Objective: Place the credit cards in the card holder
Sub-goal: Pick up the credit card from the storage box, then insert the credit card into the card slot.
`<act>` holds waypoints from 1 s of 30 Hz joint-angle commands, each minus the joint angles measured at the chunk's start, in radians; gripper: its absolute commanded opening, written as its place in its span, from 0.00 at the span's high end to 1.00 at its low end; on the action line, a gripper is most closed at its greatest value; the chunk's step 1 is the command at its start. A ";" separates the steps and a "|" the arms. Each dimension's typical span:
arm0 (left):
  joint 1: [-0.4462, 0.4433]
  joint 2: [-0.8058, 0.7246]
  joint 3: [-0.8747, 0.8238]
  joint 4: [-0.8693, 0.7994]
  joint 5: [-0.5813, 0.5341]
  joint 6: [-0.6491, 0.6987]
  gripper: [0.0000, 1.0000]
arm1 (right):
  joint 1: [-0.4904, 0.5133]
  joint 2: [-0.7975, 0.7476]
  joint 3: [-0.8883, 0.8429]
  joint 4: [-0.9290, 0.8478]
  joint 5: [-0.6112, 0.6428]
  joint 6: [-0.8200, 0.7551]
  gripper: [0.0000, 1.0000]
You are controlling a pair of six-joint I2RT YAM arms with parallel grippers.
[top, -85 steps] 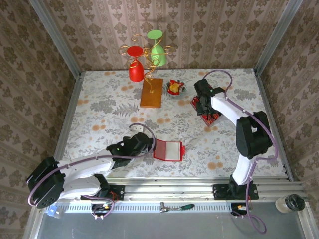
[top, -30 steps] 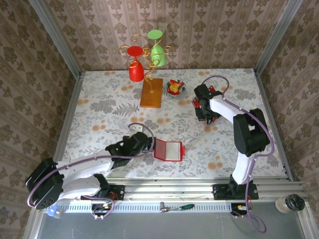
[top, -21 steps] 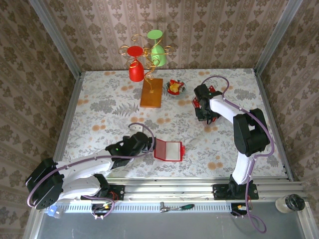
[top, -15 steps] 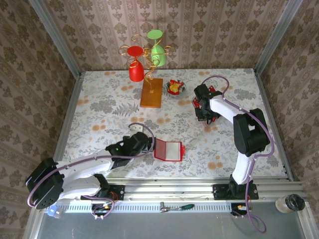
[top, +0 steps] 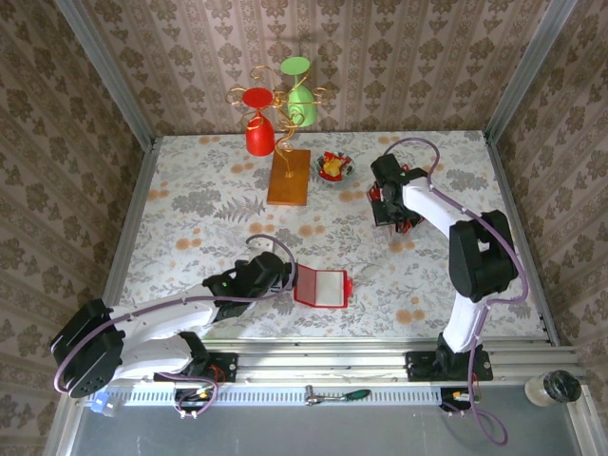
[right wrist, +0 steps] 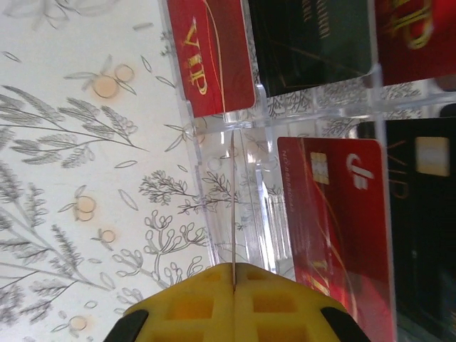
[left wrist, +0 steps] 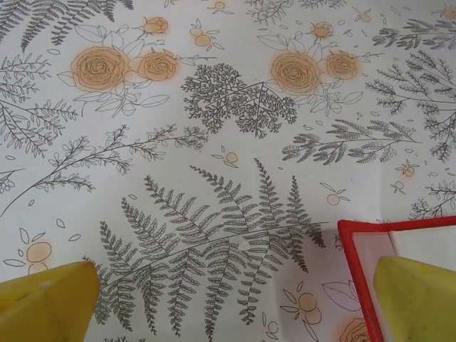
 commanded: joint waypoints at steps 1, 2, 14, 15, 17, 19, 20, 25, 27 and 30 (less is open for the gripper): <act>0.009 0.002 0.007 0.000 -0.007 0.003 0.00 | 0.011 -0.093 0.042 -0.046 -0.029 -0.012 1.00; 0.009 0.001 0.007 -0.003 -0.007 0.003 0.00 | 0.015 -0.111 0.042 -0.046 -0.038 -0.008 1.00; 0.012 -0.001 0.029 -0.067 -0.050 0.002 0.00 | 0.137 -0.365 -0.295 0.368 -0.514 0.317 1.00; 0.012 -0.001 0.029 -0.073 -0.054 -0.001 0.00 | 0.168 -0.379 -0.344 0.439 -0.537 0.362 1.00; 0.014 -0.001 0.030 -0.087 -0.062 -0.008 0.00 | 0.232 -0.392 -0.414 0.542 -0.560 0.429 1.00; 0.014 -0.003 0.032 -0.100 -0.068 -0.015 0.00 | 0.288 -0.398 -0.483 0.634 -0.564 0.492 1.00; 0.014 -0.004 0.032 -0.104 -0.069 -0.014 0.00 | 0.308 -0.399 -0.514 0.679 -0.568 0.520 1.00; 0.014 -0.013 0.032 -0.124 -0.076 -0.018 0.00 | 0.378 -0.397 -0.644 0.838 -0.560 0.607 1.00; 0.013 -0.016 0.030 -0.126 -0.075 -0.016 0.00 | 0.390 -0.394 -0.686 0.887 -0.564 0.621 1.00; 0.013 -0.015 0.032 -0.129 -0.069 -0.010 0.00 | 0.398 -0.388 -0.731 0.943 -0.575 0.630 1.00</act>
